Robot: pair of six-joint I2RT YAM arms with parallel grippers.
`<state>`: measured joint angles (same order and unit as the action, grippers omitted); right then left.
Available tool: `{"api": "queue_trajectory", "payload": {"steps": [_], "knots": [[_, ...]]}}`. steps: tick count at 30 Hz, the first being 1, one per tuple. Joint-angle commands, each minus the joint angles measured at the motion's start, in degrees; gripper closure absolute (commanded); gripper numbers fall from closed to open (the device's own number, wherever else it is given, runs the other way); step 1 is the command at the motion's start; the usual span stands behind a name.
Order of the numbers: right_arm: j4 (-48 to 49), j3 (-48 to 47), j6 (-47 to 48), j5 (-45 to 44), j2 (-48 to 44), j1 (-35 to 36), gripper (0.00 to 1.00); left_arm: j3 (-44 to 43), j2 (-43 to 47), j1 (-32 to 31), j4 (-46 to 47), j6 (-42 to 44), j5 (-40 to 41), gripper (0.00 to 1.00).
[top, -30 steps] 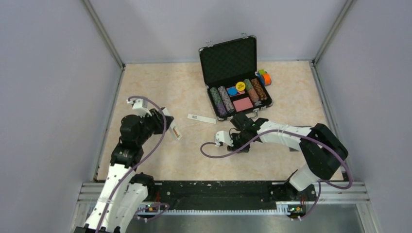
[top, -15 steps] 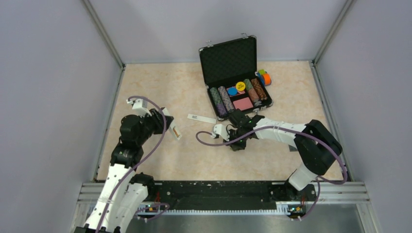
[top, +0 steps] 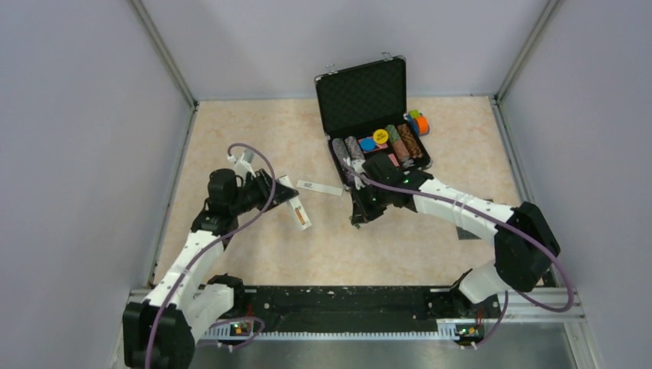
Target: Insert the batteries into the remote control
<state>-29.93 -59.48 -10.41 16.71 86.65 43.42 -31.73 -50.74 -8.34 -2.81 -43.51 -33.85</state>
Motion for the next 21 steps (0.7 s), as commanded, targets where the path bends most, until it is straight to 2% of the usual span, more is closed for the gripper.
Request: {"api": "queue_trajectory", "payload": {"steps": [1, 4, 10, 21], "knots": [[-1.3, -3.2, -19.5, 4.0, -6.9, -0.3, 1.0, 2.5, -5.9, -0.3, 11.5, -7.3, -10.3, 1.0], [-1.0, -4.2, -26.1, 7.1, -8.0, -0.3, 1.0, 4.3, -9.5, -1.6, 17.3, -10.4, -13.0, 1.0], [-0.2, -7.3, -34.8, 11.8, -5.1, 0.3, 1.0, 5.9, -14.1, -5.5, 23.2, -15.6, -13.3, 1.0], [1.8, -10.4, -40.7, 13.6, 2.2, 3.7, 1.0, 2.5, -16.7, -7.7, 17.6, -11.9, -11.1, 1.0]]}}
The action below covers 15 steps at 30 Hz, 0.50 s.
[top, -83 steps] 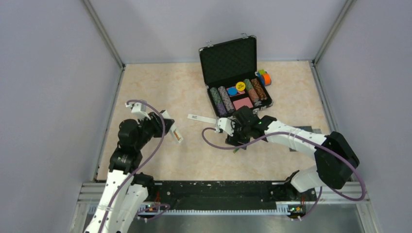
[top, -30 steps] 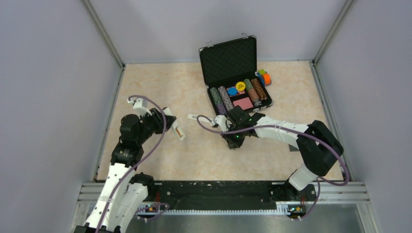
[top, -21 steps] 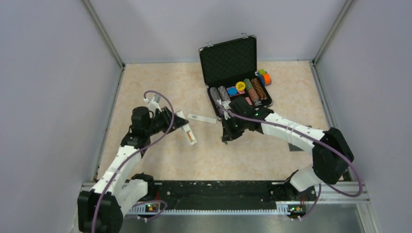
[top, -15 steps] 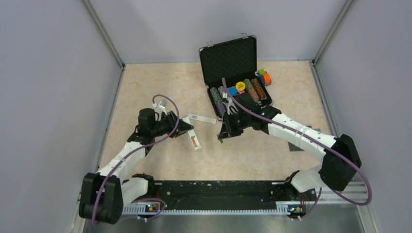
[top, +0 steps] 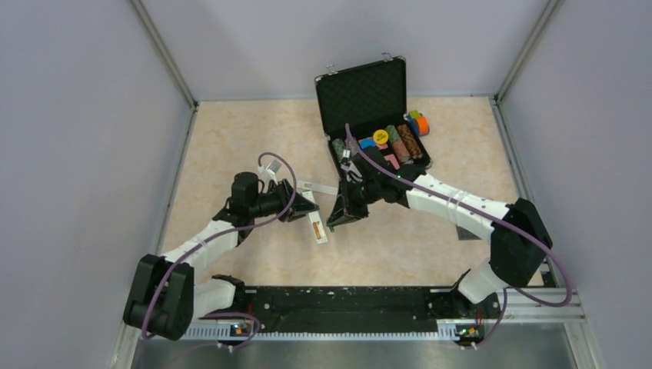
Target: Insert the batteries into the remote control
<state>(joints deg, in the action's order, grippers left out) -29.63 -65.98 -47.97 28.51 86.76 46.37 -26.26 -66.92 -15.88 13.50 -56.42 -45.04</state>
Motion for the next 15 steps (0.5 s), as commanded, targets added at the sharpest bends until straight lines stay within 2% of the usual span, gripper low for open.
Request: {"api": "queue_trajectory", "payload": {"steps": [1, 7, 15], "knots": [[1.2, -4.2, -3.1, 2.0, 2.7, 0.8, 1.0, -3.3, -0.9, -0.2, 0.9, 0.7, 0.3, 1.0], [-0.7, -6.8, -2.7, 2.2, 6.1, 1.8, 1.0, -5.4, -3.1, -0.2, -3.7, 1.0, 0.4, 1.0], [-2.2, -8.0, -2.7, 1.6, 7.9, 2.3, 1.0, -6.4, -3.8, -0.2, -4.7, 1.6, 0.1, 1.0]]}}
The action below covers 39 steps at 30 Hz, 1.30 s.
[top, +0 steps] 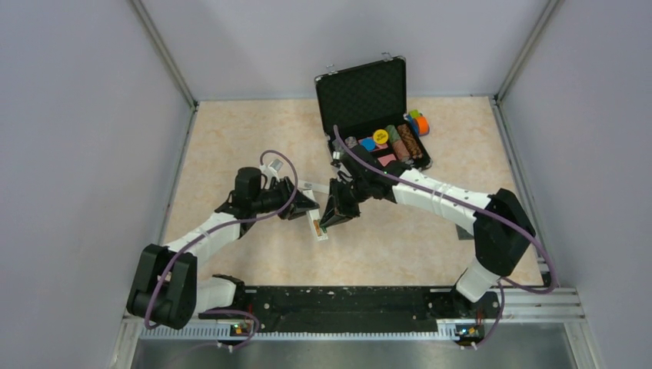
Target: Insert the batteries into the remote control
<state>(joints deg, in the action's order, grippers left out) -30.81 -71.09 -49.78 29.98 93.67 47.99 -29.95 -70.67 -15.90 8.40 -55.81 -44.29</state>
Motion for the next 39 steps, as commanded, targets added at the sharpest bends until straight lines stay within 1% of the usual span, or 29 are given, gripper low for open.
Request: {"api": "queue_trajectory", "payload": {"steps": [1, 9, 17, 28, 36, 39], "knots": [[-1.2, -2.9, -0.9, -0.1, 1.0, 0.8, 1.0, -2.9, 0.0, -0.2, -0.2, 1.3, -0.2, 1.0], [-3.2, -3.0, -0.3, -0.7, 1.6, 1.4, 1.0, -3.2, 0.0, -0.2, -0.4, 1.7, 0.1, 1.0], [-4.6, -5.1, 0.4, -2.3, 3.3, 1.6, 1.0, -2.9, 0.0, -0.2, 1.2, -0.3, -1.9, 1.0], [-5.8, -6.7, -0.2, -4.8, 4.2, 1.6, 0.84, -3.8, -1.2, -0.1, -0.3, -2.9, -4.4, 1.0], [-5.8, -7.3, -0.5, -5.0, 4.2, 1.6, 0.79, -4.8, -3.5, 0.2, -0.5, -3.9, -6.0, 1.0], [-5.8, -7.5, -0.6, -5.2, 3.7, 1.6, 0.75, -5.1, -4.0, 0.7, -0.5, -3.7, -6.4, 1.0]]}}
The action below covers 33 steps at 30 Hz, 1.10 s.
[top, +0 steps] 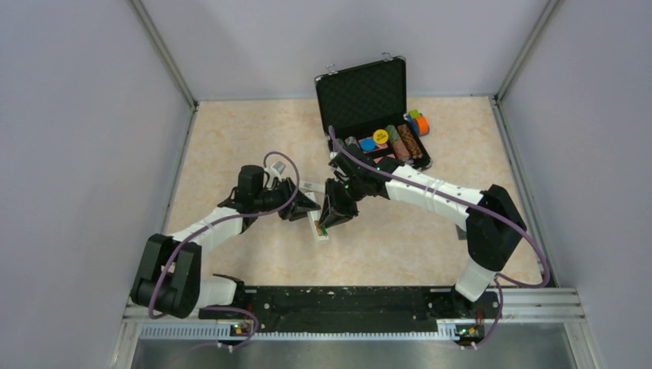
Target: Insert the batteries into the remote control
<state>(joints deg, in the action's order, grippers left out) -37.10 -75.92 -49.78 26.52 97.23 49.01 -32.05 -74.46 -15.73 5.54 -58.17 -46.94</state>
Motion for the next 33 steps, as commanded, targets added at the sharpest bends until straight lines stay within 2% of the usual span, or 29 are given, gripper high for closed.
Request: {"api": "queue_trajectory", "payload": {"steps": [1, 10, 14, 19, 25, 30, 33], "knots": [[0.5, -2.9, -0.6, -1.9, 0.0, 0.5, 0.74, -3.0, -0.4, 0.6, 2.4, -1.2, -4.0, 1.0], [0.5, -3.5, -0.8, -3.3, -3.2, -0.5, 0.65, -3.3, -1.1, 1.9, 5.1, -2.6, -6.3, 1.0], [1.2, -3.9, 0.1, -4.7, -6.1, -0.6, 0.57, -4.1, -1.2, 2.2, 5.3, -2.8, -7.5, 1.0], [2.8, -2.7, 3.9, -7.5, -11.1, -1.0, 0.57, -4.9, -1.2, 2.3, 6.1, -3.4, -9.6, 1.0], [11.8, 5.8, 17.0, -8.9, -23.1, -0.9, 0.63, -5.2, -2.1, 2.4, 10.1, -7.3, -11.4, 1.0], [23.6, 17.6, 31.3, -9.6, -34.2, 0.6, 0.68, -4.3, -4.6, 2.4, 21.4, -16.5, -12.9, 1.0], [31.5, 24.5, 36.2, -12.0, -39.3, 1.7, 0.72, -4.0, -6.0, 2.4, 26.6, -20.8, -13.3, 1.0]]}}
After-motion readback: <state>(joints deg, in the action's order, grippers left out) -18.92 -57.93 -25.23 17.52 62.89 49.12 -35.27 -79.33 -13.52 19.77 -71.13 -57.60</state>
